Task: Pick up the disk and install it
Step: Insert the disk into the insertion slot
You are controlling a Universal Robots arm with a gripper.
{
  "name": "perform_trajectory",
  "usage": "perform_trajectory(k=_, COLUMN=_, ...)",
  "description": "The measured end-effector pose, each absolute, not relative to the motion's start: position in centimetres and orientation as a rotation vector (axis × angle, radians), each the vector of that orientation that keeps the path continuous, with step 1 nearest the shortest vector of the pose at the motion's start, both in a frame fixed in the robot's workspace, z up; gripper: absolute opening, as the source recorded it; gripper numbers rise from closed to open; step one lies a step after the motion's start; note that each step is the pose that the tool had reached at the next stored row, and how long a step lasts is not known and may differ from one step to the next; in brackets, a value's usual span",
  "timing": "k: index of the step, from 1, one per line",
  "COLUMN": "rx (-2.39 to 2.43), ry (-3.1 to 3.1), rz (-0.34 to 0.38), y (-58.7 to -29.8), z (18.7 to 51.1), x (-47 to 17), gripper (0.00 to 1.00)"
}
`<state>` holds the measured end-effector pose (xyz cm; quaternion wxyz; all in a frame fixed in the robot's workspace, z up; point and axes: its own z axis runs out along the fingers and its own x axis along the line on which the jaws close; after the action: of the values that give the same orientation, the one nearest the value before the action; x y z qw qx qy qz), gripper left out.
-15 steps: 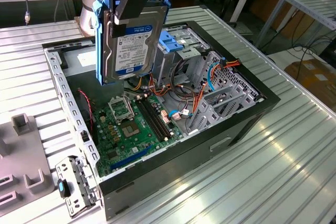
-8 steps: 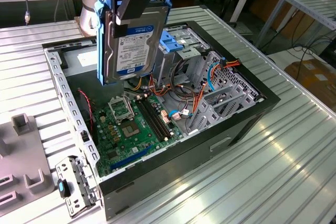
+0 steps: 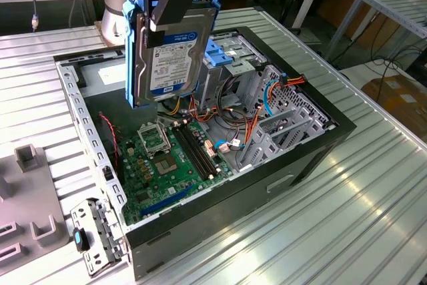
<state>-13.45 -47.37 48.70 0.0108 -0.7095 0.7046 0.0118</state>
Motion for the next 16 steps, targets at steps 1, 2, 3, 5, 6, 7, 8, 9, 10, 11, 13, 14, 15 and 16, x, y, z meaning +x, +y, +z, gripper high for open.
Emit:
perform_trajectory(k=1, rx=-2.214, ry=2.198, rz=0.037, y=-47.4, z=48.7, x=-13.5, gripper=0.37)
perform_trajectory(k=2, rx=-2.214, ry=2.198, rz=0.037, y=-47.4, z=48.7, x=-13.4, gripper=0.37)
perform_trajectory(k=3, rx=-2.214, ry=2.198, rz=0.037, y=-47.4, z=48.7, x=-13.4, gripper=0.37)
perform_trajectory(k=5, rx=-2.214, ry=2.198, rz=0.037, y=-47.4, z=48.7, x=-13.4, gripper=0.37)
perform_trajectory(k=6, rx=-2.214, ry=2.198, rz=0.037, y=-47.4, z=48.7, x=-13.4, gripper=0.37)
perform_trajectory(k=7, rx=-2.214, ry=2.198, rz=0.037, y=-47.4, z=48.7, x=-13.4, gripper=0.37)
perform_trajectory(k=8, rx=-2.214, ry=2.198, rz=0.037, y=-47.4, z=48.7, x=-13.4, gripper=0.37)
perform_trajectory(k=9, rx=-2.214, ry=2.198, rz=0.037, y=-47.4, z=48.7, x=-13.4, gripper=0.37)
perform_trajectory(k=10, rx=-2.214, ry=2.198, rz=0.036, y=-47.4, z=48.7, x=-13.4, gripper=0.37)
perform_trajectory(k=11, rx=-2.214, ry=2.198, rz=0.036, y=-47.6, z=48.7, x=-13.4, gripper=0.37)
perform_trajectory(k=13, rx=-2.214, ry=2.199, rz=0.036, y=-48.3, z=48.7, x=-13.4, gripper=0.37)
perform_trajectory(k=14, rx=-2.214, ry=2.199, rz=0.036, y=-48.6, z=48.6, x=-13.4, gripper=0.37)
perform_trajectory(k=15, rx=-2.214, ry=2.199, rz=0.036, y=-48.9, z=48.6, x=-13.4, gripper=0.37)
perform_trajectory(k=16, rx=-2.214, ry=2.199, rz=0.036, y=-49.2, z=48.6, x=-13.4, gripper=0.37)
